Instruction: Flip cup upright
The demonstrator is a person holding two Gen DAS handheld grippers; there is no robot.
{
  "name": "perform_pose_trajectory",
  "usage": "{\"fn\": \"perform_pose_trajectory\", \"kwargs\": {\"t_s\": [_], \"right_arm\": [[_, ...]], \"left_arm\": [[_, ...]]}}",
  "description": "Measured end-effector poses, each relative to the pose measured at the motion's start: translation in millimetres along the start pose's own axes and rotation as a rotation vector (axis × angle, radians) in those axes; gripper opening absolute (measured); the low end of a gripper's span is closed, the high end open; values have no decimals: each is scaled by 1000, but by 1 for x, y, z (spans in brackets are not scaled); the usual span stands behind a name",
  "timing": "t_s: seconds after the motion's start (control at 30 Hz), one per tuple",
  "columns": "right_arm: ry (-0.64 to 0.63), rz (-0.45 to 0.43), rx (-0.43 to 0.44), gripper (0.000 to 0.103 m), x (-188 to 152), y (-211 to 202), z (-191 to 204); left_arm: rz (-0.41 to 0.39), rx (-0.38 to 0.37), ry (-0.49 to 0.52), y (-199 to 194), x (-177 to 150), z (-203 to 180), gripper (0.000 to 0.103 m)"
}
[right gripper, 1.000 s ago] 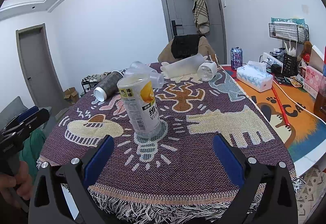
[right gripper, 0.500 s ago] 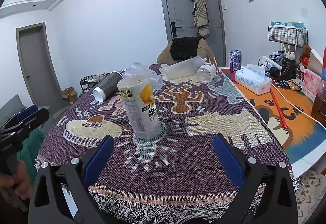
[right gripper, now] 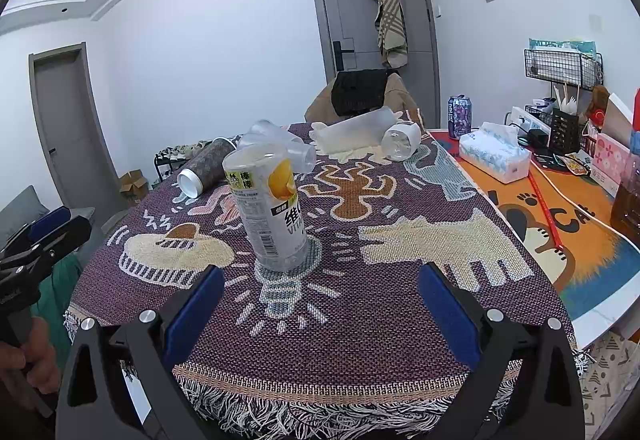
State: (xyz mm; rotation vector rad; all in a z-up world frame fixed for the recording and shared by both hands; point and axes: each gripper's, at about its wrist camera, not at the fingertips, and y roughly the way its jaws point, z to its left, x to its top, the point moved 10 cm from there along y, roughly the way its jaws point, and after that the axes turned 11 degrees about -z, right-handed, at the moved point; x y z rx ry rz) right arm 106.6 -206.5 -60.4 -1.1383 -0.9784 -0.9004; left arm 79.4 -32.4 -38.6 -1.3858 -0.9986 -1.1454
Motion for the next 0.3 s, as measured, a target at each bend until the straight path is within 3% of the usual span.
{"fn": "perform_pose_trajectory", "kwargs": {"t_s": [0.3], "right_arm": [[0, 25, -2, 95, -5, 6, -3]], "left_arm": [[38, 6, -55, 3, -10, 11, 97]]}}
